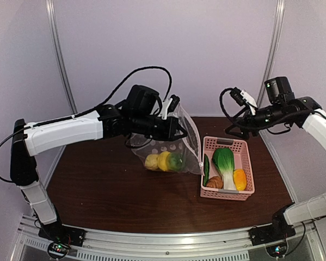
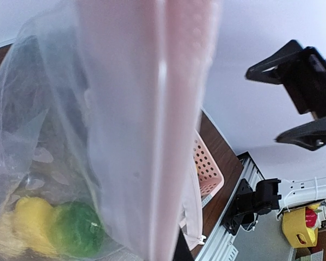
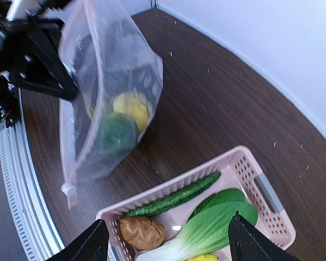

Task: Place the food in the zip-top bag and seal the zipper
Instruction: Place the fake fruit in the zipper food storage bag, then pick up the fake vegetable from the bin.

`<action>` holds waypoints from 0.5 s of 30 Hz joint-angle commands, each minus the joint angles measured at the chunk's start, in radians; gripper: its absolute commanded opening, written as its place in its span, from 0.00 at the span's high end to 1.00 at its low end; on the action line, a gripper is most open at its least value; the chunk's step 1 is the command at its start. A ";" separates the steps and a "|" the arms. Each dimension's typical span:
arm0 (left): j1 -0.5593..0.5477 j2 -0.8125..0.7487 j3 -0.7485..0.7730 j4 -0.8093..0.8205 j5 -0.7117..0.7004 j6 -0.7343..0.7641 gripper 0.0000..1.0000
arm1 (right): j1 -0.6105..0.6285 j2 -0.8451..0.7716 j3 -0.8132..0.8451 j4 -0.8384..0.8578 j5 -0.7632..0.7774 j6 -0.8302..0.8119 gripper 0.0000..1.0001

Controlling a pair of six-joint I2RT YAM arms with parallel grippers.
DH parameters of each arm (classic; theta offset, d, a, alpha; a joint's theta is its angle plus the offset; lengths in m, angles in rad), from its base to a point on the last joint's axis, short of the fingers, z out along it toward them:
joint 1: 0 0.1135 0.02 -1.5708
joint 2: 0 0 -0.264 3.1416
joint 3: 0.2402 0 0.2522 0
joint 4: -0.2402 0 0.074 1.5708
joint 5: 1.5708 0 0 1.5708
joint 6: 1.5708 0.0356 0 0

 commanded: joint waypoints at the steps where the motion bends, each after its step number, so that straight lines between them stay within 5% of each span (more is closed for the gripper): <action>1: 0.007 -0.024 -0.001 0.015 -0.008 0.011 1.00 | -0.043 0.062 -0.099 -0.111 0.096 -0.112 0.25; 15: 0.008 -0.050 -0.032 0.014 -0.022 0.005 1.00 | -0.015 0.284 -0.274 -0.167 0.067 -0.405 0.32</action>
